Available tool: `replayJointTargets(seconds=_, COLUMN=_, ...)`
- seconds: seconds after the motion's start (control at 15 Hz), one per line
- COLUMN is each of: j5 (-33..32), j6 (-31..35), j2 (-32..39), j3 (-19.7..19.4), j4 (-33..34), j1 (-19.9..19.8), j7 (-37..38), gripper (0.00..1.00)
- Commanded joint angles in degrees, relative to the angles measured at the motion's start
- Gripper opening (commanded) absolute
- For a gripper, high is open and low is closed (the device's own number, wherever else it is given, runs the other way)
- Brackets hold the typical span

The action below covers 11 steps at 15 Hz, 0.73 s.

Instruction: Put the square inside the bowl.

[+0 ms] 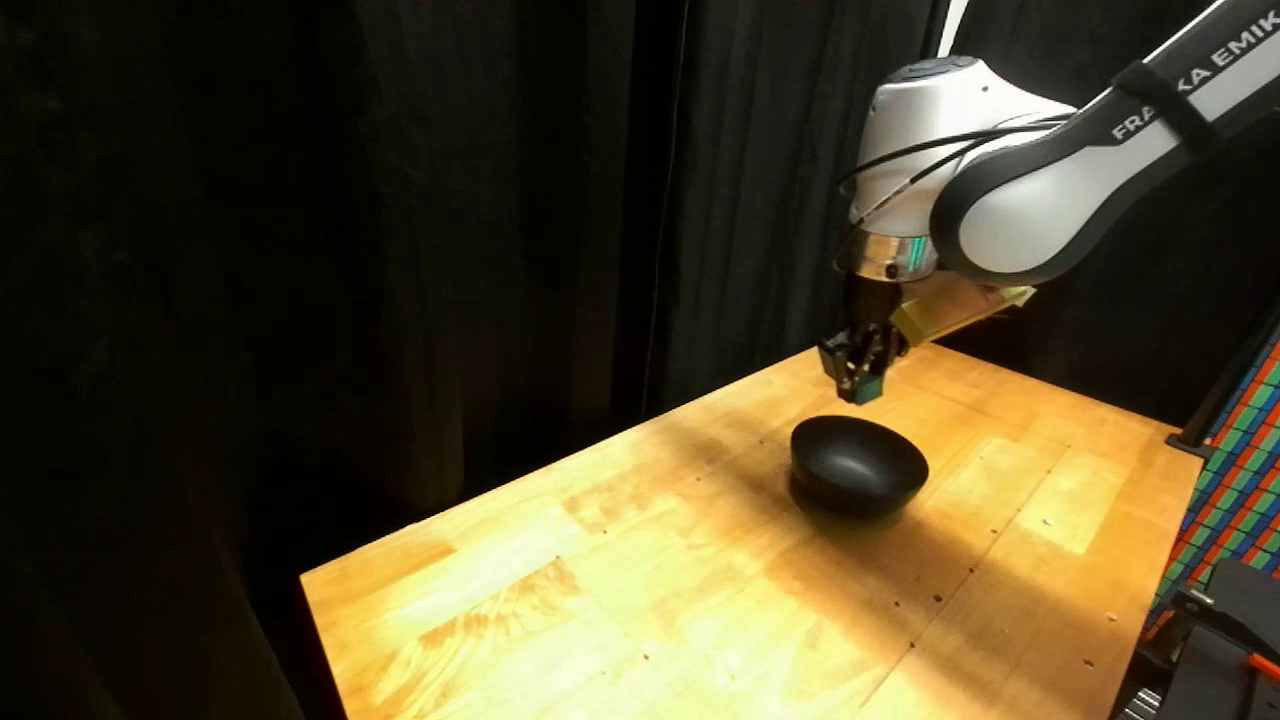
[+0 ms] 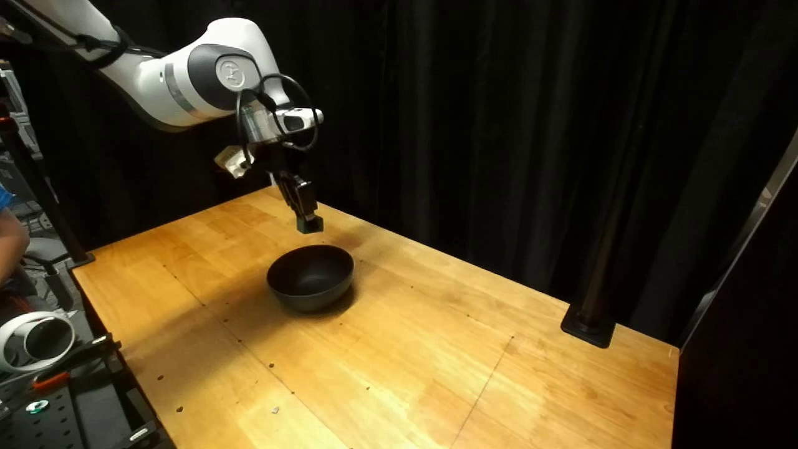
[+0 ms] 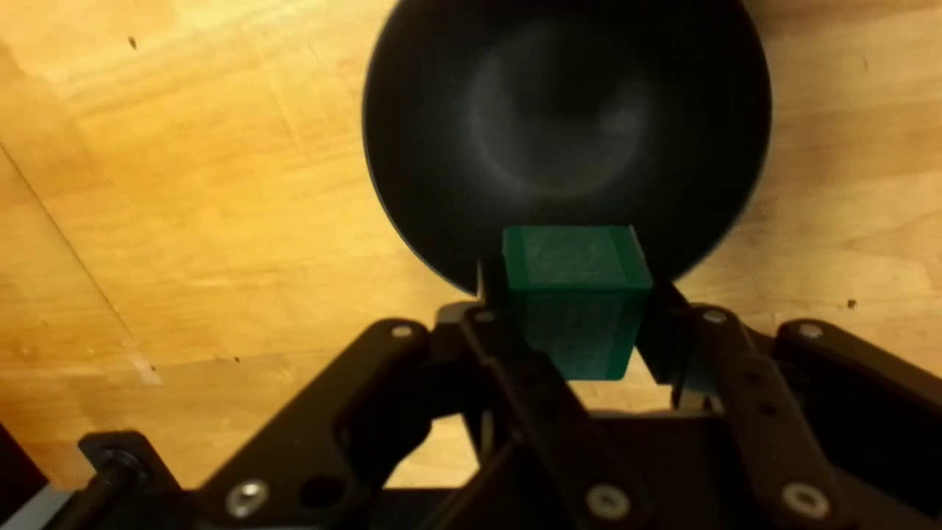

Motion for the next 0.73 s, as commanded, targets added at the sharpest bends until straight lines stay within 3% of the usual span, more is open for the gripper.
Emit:
replayJointTargets(seconds=0.0, j5=6.8, j6=-0.7, j2=-2.6, j3=4.2, j4=-5.0, j1=-6.3, j7=-6.8, gripper=0.18)
replayJointTargets(seconds=0.13, j5=9.6, j6=1.7, j2=-2.2, j3=5.2, j4=-6.5, j1=-8.2, j7=-7.9, gripper=0.17)
replayJointTargets(seconds=0.2, j5=11.0, j6=3.4, j2=-2.4, j3=5.7, j4=-7.4, j1=-9.0, j7=-8.4, gripper=0.67)
replayJointTargets(seconds=0.33, j5=11.9, j6=6.2, j2=-3.7, j3=6.0, j4=-9.1, j1=-9.8, j7=-8.8, gripper=0.72)
replayJointTargets(seconds=0.53, j5=11.5, j6=6.3, j2=-10.2, j3=5.5, j4=-11.7, j1=-10.7, j7=-7.8, gripper=0.97)
replayJointTargets(seconds=0.67, j5=12.9, j6=5.0, j2=-16.2, j3=5.7, j4=-13.8, j1=-12.0, j7=-8.8, gripper=1.0)
